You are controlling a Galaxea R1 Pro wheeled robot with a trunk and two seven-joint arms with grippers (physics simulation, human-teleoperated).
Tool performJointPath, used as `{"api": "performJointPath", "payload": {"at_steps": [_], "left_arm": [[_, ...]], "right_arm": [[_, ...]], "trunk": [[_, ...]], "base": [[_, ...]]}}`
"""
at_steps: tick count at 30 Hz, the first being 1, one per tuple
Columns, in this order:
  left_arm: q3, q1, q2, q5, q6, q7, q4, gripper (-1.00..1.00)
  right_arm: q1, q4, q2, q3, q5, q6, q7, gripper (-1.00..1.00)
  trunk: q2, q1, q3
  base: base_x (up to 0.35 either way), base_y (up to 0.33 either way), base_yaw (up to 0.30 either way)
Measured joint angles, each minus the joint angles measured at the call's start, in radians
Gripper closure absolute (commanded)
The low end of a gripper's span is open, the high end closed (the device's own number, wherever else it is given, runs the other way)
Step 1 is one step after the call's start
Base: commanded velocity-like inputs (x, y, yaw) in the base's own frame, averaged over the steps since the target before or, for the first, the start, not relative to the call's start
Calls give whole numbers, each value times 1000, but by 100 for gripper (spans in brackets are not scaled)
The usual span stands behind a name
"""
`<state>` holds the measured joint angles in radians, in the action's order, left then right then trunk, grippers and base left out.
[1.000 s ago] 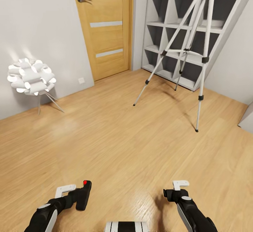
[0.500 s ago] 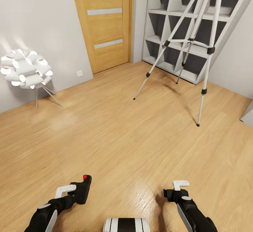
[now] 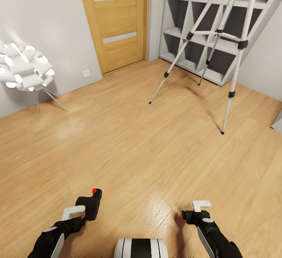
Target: Attach the digital camera to the camera tripod in the bedroom.
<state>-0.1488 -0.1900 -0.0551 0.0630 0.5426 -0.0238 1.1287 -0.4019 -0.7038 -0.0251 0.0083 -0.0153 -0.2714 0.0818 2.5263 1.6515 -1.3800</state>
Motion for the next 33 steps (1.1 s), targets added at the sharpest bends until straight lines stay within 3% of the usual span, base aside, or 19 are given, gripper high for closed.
{"api": "performJointPath", "payload": {"at_steps": [9, 12, 15, 19, 24, 25, 29, 33], "left_arm": [[6, 0, -1, 0, -1, 2, -2, -100], [23, 0, -2, -1, -1, 22, -2, -100], [46, 0, -4, -3, -3, 82, -1, -100], [50, 0, -5, -5, -4, 110, -1, -100], [53, 0, -5, -7, -7, 127, 2, -100], [53, 0, -5, -7, -9, 128, 3, -100], [54, 0, -5, -8, -11, 130, 5, -100], [54, 0, -5, -8, -12, 130, 7, -100]], "right_arm": [[0, 0, 0, 0, 0, 0, -1, -100], [0, 0, 1, 0, 0, 0, -1, -100], [0, -1, 1, 0, 0, 0, -1, -100], [0, -5, 0, 0, 0, 0, -2, -100], [0, -126, 0, 0, -1, -57, -5, -100], [0, -198, 0, -2, -1, -117, -6, -100], [0, -315, -1, -5, 1, -217, -8, -100], [0, -376, -1, -6, 0, -276, -8, -100]], "trunk": [[2, 4, -35], [3, 5, -46], [4, 7, -58], [4, 9, -74], [6, 11, -93], [6, 11, -97], [7, 13, -112], [8, 15, -128]], "base": [[0, 0, 0], [0, 0, 0], [0, 0, 0], [0, 0, 0], [0, 0, 0], [0, 0, 0], [0, 0, 0], [0, 0, 0]]}}
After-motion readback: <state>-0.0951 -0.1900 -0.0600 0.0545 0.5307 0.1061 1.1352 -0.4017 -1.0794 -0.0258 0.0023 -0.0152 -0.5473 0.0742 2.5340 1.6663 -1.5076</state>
